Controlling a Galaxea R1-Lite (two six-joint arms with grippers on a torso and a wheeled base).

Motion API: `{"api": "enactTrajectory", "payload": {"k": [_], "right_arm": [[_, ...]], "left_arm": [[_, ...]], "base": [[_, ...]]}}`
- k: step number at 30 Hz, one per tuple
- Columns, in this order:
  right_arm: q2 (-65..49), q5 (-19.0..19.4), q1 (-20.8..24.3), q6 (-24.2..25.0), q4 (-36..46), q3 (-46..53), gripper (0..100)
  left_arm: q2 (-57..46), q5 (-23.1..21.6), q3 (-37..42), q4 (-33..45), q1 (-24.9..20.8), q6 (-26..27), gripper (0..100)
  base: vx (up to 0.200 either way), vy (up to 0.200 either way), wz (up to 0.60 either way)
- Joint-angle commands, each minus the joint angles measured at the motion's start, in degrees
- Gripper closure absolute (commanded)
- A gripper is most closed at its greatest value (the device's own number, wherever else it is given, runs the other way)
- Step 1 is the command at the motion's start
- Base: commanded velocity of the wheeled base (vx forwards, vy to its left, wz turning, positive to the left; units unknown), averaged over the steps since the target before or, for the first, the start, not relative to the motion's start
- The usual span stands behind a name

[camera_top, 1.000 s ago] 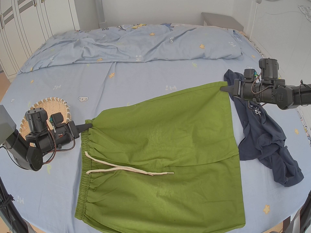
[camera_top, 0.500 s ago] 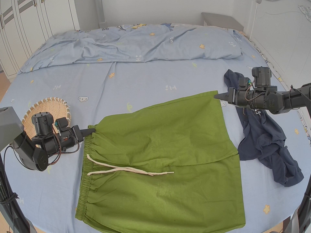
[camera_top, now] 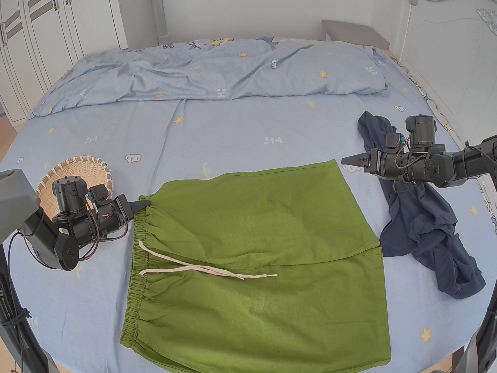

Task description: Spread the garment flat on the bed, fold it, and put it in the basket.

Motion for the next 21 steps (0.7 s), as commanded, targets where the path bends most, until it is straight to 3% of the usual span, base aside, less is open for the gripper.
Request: {"api": "enactTrajectory", "payload": {"k": [1, 2, 15, 18, 21], "right_arm": [[-1.99, -0.16, -0.01, -0.08, -0.08, 2.02, 0], [-2.08, -0.16, -0.01, -0.17, -0.16, 2.29, 0], [-4.45, -0.16, -0.01, -0.43, -0.43, 6.68, 0], [-5.60, -0.08, 0.08, -0.34, -0.51, 7.21, 0], [-6.83, -0.08, 0.43, -0.34, -0.51, 8.88, 0]], "left_arm": [[0.44, 0.19, -0.42, 0.02, -0.85, -0.08, 100], [0.44, 0.11, -0.60, -0.06, -0.85, -0.08, 0], [-4.66, 0.19, 0.11, 0.99, -0.23, 0.19, 0], [-5.80, 0.19, 0.28, 2.57, -0.32, 0.27, 0], [-8.62, 0.19, -0.51, 9.08, 0.82, 0.89, 0]], "base": [[0.000, 0.000, 0.00], [0.000, 0.000, 0.00], [0.000, 0.000, 0.00], [0.000, 0.000, 0.00], [0.000, 0.000, 0.00]]}}
